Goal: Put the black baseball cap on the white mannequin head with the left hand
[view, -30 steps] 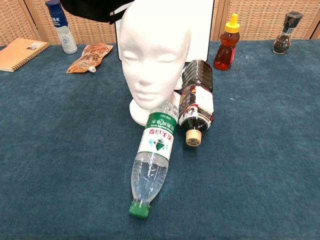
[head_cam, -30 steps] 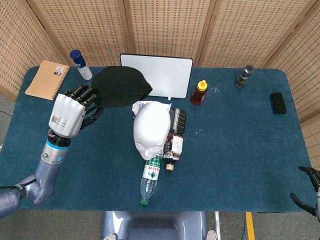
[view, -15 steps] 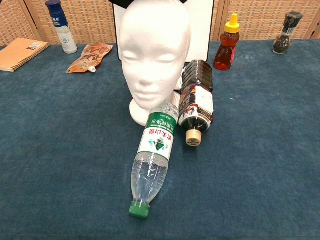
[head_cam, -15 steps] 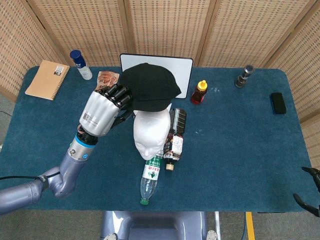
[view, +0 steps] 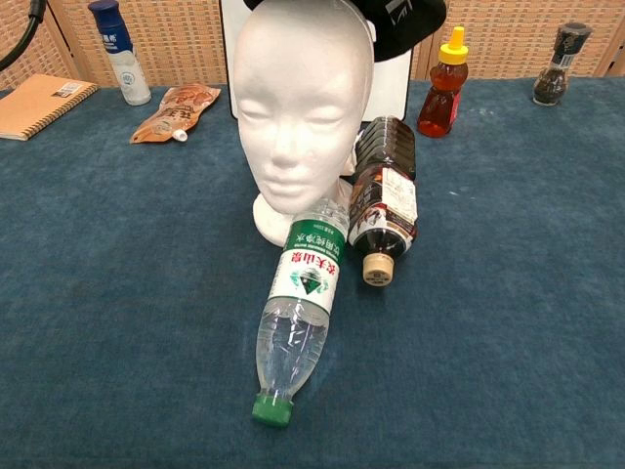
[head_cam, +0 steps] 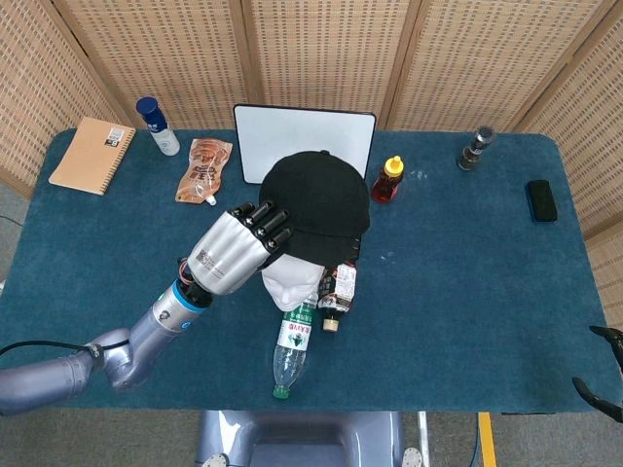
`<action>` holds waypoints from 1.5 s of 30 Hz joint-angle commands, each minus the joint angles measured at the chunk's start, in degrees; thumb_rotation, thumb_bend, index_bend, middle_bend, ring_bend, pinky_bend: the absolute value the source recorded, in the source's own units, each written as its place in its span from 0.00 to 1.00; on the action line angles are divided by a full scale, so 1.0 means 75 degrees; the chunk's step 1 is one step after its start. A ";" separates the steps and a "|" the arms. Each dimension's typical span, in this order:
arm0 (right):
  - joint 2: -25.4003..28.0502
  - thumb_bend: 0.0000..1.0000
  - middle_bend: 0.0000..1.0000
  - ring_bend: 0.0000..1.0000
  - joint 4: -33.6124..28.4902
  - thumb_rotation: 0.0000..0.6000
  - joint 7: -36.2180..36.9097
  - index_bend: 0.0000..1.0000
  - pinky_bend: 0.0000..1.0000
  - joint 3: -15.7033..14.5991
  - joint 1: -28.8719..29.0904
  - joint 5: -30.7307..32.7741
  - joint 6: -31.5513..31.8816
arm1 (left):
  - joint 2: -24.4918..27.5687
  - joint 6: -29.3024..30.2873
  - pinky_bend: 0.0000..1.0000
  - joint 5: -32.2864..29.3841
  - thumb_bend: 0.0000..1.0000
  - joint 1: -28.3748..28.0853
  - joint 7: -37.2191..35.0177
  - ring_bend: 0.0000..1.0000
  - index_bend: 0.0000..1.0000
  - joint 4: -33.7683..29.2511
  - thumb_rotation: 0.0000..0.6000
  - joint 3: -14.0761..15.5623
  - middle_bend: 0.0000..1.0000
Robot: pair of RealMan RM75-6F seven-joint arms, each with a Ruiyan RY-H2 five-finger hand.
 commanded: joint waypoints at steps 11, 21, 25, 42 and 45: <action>0.0011 0.20 0.29 0.28 -0.0034 1.00 -0.0037 0.23 0.31 -0.0004 0.0030 -0.0042 -0.0036 | 0.0211 0.0556 0.76 0.0586 0.80 0.0434 0.0235 0.42 0.77 -0.0220 1.00 0.0509 0.49; -0.0001 0.20 0.29 0.28 -0.0107 1.00 -0.0137 0.23 0.31 -0.0009 0.0073 -0.0055 -0.0102 | 0.0520 0.0673 0.75 0.0655 0.78 0.0919 0.0564 0.42 0.77 -0.0567 1.00 0.0848 0.49; 0.0006 0.20 0.29 0.28 -0.0123 1.00 -0.0148 0.23 0.31 -0.0023 0.0083 -0.0074 -0.0123 | 0.0492 0.0642 0.75 0.0680 0.78 0.1039 0.0621 0.42 0.77 -0.0565 1.00 0.0965 0.49; -0.0008 0.20 0.29 0.28 -0.0105 1.00 -0.0127 0.23 0.31 -0.0045 0.0074 -0.0069 -0.0131 | 0.0277 0.0476 0.72 0.0461 0.75 0.1509 0.0811 0.42 0.77 -0.0587 1.00 0.1249 0.49; -0.0012 0.20 0.29 0.28 -0.0101 1.00 -0.0126 0.23 0.31 -0.0038 0.0078 -0.0079 -0.0119 | 0.0257 0.0418 0.72 0.0397 0.74 0.1560 0.0797 0.42 0.77 -0.0647 1.00 0.1261 0.49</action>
